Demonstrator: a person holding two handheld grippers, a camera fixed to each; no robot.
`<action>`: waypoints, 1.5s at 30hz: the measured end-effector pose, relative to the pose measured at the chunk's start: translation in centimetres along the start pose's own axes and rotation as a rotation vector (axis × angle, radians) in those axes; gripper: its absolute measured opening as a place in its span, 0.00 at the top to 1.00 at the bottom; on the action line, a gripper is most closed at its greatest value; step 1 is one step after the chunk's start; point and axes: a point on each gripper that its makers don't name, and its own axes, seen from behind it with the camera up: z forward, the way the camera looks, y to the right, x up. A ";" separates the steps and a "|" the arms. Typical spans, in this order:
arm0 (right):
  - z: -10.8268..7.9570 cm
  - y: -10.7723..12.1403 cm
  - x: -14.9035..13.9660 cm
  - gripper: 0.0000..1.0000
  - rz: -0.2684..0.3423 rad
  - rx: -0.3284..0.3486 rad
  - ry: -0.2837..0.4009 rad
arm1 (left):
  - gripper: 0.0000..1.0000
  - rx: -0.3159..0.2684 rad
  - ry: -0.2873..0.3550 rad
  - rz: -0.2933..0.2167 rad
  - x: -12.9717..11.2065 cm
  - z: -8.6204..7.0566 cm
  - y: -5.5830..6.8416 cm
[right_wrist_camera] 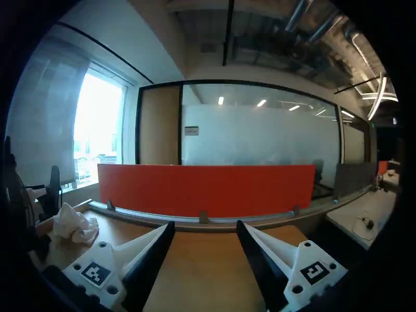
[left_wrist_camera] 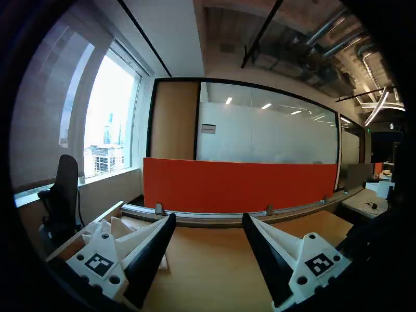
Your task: Fold towel
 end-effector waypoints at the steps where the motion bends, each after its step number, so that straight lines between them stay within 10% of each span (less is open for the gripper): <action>1: 0.0 -0.1 0.0 0.09 0.000 0.000 -0.001 | 0.06 -0.001 0.000 -0.001 -0.1 0.0 0.0; 25: 0.1 -2.8 0.0 0.08 -0.018 -0.004 0.010 | 0.06 0.015 0.034 0.036 -3.3 -0.1 -1.2; 45: -0.3 -3.4 -2.4 0.08 -0.028 -0.035 0.006 | 0.06 0.033 0.053 0.051 -11.3 -0.8 -2.6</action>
